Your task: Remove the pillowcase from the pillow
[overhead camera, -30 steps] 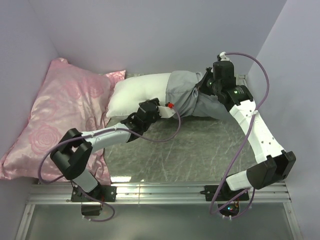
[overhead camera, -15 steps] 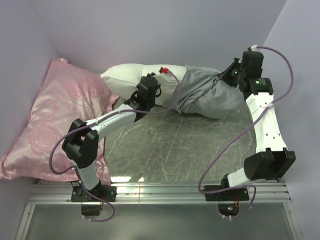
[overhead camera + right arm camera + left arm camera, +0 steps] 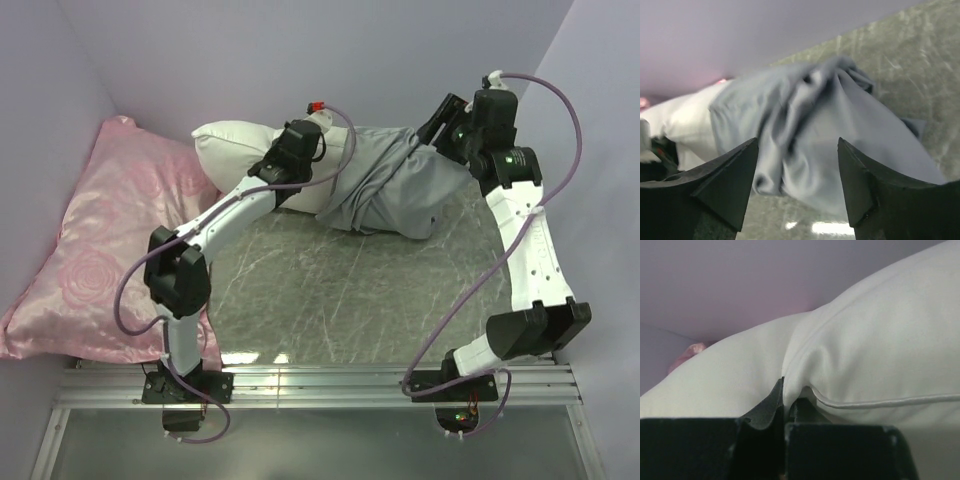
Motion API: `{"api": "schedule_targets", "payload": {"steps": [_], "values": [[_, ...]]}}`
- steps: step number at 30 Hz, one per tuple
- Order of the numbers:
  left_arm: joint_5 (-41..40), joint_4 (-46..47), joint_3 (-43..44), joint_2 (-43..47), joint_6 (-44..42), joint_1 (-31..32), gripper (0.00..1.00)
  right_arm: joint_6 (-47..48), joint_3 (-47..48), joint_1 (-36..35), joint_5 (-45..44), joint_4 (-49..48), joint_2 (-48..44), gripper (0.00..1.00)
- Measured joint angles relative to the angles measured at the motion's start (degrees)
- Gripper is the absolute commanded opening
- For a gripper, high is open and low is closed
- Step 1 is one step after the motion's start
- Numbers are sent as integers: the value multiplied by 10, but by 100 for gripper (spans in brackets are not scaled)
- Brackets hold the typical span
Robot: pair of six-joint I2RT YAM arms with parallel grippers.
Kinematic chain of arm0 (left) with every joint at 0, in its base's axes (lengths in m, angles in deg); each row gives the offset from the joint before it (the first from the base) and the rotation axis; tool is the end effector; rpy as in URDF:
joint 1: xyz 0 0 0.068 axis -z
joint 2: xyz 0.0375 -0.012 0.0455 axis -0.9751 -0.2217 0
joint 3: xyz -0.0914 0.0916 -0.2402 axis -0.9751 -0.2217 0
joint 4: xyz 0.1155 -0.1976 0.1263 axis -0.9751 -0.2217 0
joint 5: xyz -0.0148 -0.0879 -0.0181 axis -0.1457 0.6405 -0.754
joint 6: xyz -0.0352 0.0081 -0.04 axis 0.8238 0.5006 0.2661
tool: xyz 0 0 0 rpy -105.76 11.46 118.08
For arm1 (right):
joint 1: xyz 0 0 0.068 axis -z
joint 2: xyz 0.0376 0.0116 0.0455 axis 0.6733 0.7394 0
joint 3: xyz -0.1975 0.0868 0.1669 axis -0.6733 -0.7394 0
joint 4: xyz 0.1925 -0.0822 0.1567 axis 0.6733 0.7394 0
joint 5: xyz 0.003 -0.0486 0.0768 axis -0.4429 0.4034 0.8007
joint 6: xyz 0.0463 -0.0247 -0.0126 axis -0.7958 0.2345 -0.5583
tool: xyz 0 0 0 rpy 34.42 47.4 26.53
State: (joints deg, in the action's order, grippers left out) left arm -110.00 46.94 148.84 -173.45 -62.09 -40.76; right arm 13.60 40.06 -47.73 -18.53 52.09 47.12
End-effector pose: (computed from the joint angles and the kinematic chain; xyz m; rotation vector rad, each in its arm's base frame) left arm 0.3742 -0.2456 0.3566 0.4250 1.7895 0.5536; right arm 0.3183 0.0319 0.4665 0.3757 1.9506 0.4391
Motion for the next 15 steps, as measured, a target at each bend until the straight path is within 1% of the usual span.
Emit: {"api": "schedule_targets", "payload": {"steps": [2,4,9,13,15], "values": [[1,-52,57,-32,24,-3,0,9,-27,-7,-18,-3,-19,77],[5,-84,89,-50,40,-5,0,16,-65,-5,-37,-8,-46,80],[14,-135,104,-52,68,-4,0,26,-181,3,-66,-40,-141,85],[21,-153,113,-52,76,-5,0,26,-280,15,-61,-103,-203,87],[23,-158,113,-52,79,-4,0,25,-324,19,-51,-132,-218,88]]}}
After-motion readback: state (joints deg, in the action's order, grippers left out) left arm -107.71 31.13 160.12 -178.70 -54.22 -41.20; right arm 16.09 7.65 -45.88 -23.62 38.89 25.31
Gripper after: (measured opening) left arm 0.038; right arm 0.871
